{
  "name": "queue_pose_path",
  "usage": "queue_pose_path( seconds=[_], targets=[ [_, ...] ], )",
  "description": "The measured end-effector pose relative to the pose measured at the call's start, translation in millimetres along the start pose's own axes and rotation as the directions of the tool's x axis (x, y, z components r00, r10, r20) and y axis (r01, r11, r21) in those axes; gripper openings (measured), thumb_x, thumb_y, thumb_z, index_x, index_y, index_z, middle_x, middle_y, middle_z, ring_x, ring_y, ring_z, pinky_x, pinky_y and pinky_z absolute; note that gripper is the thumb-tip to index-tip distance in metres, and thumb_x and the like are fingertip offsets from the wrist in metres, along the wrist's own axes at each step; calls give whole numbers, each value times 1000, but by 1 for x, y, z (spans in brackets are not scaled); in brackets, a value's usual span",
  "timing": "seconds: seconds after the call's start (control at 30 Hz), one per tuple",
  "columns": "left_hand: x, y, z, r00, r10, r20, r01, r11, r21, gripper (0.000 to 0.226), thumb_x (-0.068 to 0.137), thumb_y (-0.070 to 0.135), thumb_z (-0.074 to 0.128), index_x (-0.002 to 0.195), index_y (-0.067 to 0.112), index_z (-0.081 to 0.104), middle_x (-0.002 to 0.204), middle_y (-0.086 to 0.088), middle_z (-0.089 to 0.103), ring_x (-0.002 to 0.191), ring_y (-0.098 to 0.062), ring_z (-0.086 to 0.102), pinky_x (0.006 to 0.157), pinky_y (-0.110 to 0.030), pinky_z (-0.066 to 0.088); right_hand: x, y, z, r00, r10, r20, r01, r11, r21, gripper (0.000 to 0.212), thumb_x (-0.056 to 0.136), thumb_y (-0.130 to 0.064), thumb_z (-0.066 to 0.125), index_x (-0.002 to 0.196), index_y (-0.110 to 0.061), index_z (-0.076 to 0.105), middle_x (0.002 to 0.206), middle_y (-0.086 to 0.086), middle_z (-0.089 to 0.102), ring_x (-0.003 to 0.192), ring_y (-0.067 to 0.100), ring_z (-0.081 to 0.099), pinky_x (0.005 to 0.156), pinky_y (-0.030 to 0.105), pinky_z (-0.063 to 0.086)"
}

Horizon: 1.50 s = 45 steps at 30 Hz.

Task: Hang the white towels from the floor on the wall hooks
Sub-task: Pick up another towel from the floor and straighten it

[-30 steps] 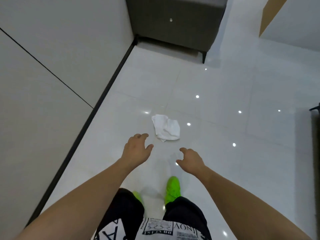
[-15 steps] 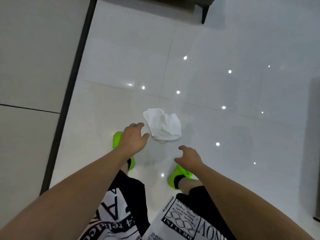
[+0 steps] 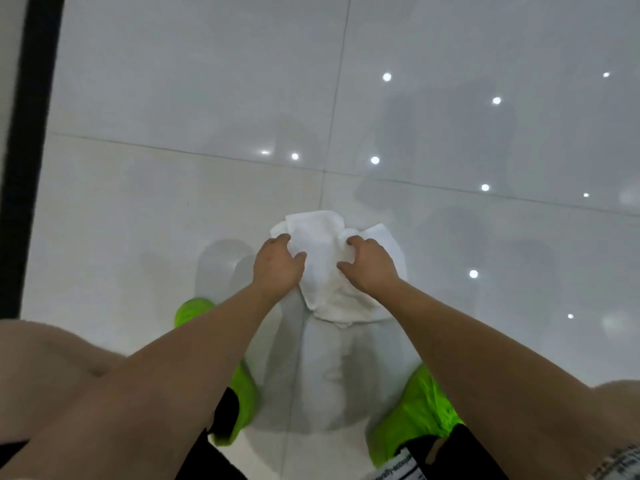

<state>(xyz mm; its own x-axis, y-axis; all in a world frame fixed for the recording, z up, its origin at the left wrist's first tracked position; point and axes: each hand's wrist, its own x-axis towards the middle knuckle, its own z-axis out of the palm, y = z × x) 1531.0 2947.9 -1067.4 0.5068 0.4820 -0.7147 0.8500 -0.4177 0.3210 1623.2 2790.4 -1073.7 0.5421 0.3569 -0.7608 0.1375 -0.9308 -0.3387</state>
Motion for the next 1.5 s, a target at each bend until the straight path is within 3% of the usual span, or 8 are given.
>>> queue_pose_path(
  seconds=[0.1,0.33,0.53,0.83,1.0,1.2,1.37,1.5],
  targets=[
    [44,-6,23,998,-57,-11,56,996,-71,62,90,38,60,141,7,43,139,-12,52,128,-29,47,106,-37,38,30,11,24,997,-23,-73,23,1000,1,57,87,-41,64,137,-19,45,121,9,53,110,29,53,89,38,48],
    [62,-2,33,979,-193,-65,174,958,-226,28,90,26,57,115,13,60,116,-7,62,102,-26,57,82,-25,40,36,15,25,996,13,-85,-10,999,35,59,86,-43,65,136,-19,46,121,9,54,110,28,55,91,39,48],
    [-68,77,-64,1000,2,8,1,944,-329,2,95,26,52,94,25,54,87,0,59,74,-17,53,58,-24,37,-95,-19,-44,996,68,-62,-62,993,97,63,86,-42,67,139,-18,44,126,10,55,112,28,57,85,33,45],
    [-328,294,-289,918,380,113,-355,915,-193,26,94,28,43,71,27,53,70,8,51,63,-13,46,57,-26,35,-360,-103,-283,949,101,-298,6,941,338,69,83,-37,71,142,-17,42,122,12,59,110,27,59,86,31,44],
    [-440,426,-374,807,566,168,-555,824,-109,24,89,18,45,79,20,66,85,2,62,77,-15,54,69,-28,43,-469,-113,-430,865,89,-495,219,819,530,75,78,-33,77,143,-33,40,120,-4,56,107,16,55,85,28,46],
    [-574,580,-386,587,796,147,-796,601,-71,23,93,22,52,78,16,67,79,2,61,75,-15,54,70,-28,45,-588,-46,-570,755,31,-655,558,492,668,22,80,-16,74,100,-24,71,95,-8,74,88,8,68,78,29,54],
    [-662,666,-335,460,874,158,-873,477,-101,38,78,52,70,86,15,67,83,0,69,74,-15,66,67,-30,53,-676,65,-630,599,240,-764,633,443,635,21,82,-21,71,88,-2,67,79,3,66,74,16,61,69,30,49],
    [-714,725,-272,355,909,218,-913,387,-126,31,73,47,77,89,22,72,89,-2,74,82,-18,72,77,-38,60,-735,154,-647,512,343,-788,638,462,616,26,86,-32,72,71,-12,63,62,-5,60,56,11,57,50,21,45]
  ],
)
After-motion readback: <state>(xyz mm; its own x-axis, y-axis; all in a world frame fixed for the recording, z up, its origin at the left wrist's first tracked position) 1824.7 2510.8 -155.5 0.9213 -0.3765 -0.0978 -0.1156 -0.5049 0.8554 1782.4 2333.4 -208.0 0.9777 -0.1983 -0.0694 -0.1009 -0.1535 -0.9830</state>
